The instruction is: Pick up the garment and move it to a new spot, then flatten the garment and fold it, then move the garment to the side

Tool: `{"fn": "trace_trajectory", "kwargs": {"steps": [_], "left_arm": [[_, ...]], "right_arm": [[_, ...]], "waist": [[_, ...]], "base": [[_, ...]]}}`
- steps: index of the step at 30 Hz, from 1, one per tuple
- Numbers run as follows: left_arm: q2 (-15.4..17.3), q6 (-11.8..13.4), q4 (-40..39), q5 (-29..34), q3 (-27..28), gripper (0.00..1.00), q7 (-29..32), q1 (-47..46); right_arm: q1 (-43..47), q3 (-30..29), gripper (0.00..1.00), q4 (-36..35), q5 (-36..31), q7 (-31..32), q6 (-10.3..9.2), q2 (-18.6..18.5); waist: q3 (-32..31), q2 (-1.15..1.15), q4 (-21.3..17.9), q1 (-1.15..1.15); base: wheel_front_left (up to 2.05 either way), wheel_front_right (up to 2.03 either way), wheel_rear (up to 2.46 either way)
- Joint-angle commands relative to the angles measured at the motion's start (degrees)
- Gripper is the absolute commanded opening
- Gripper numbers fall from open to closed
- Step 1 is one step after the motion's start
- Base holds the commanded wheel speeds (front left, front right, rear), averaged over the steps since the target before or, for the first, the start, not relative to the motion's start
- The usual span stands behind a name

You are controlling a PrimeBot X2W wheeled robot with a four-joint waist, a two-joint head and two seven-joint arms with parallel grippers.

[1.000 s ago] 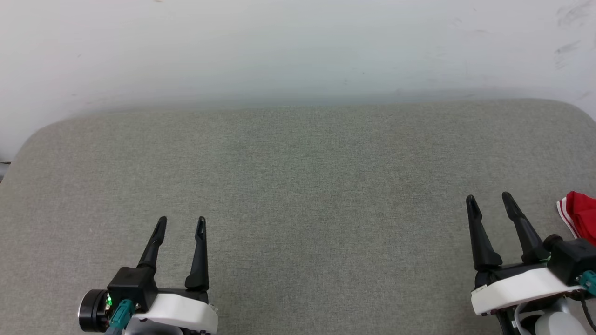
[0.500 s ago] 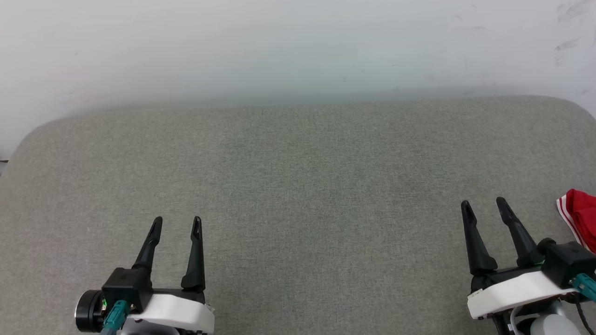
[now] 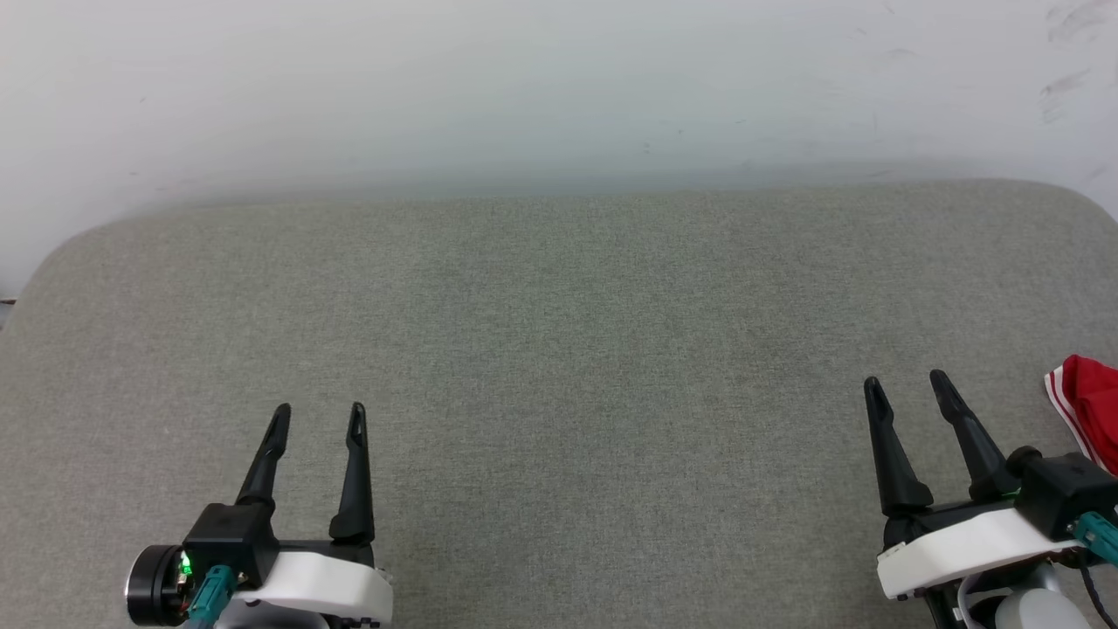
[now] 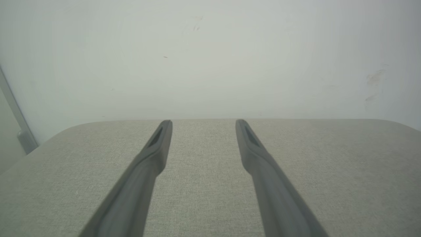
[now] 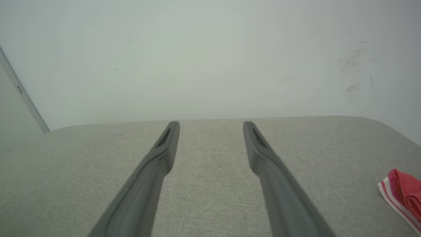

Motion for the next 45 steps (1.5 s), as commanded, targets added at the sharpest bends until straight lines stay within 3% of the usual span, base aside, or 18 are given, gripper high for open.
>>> {"fn": "trace_trajectory", "kwargs": {"steps": [1,6,7,45], "left_arm": [[-0.11,0.22,-0.17,0.09,0.19,1.00,-0.40,-0.11],[-0.20,0.51,-0.80,-0.09,0.58,1.00,-0.40,-0.03],[-0.15,0.52,-0.62,-0.20,0.55,0.00,0.00,0.00],[-0.24,-2.04,5.77,-36.33,3.25,0.00,9.09,-2.71]], "right_arm": [[-0.47,-0.14,1.00,0.15,0.11,-0.30,-0.05,-0.21],[-0.67,-0.14,1.00,0.16,0.25,-0.15,-0.06,0.02],[-0.03,-0.09,0.00,0.14,0.18,0.01,0.00,0.04],[-0.49,-3.34,0.00,3.39,32.42,8.45,0.00,2.19]], "waist": [[0.04,-0.01,0.00,0.00],[0.15,-0.01,0.02,0.00],[0.16,-0.01,0.02,0.00],[-0.42,-0.01,0.55,0.00]], "base": [[0.00,0.00,0.00],[0.00,0.00,0.00],[0.00,0.00,0.00],[0.00,0.00,0.00]]}}
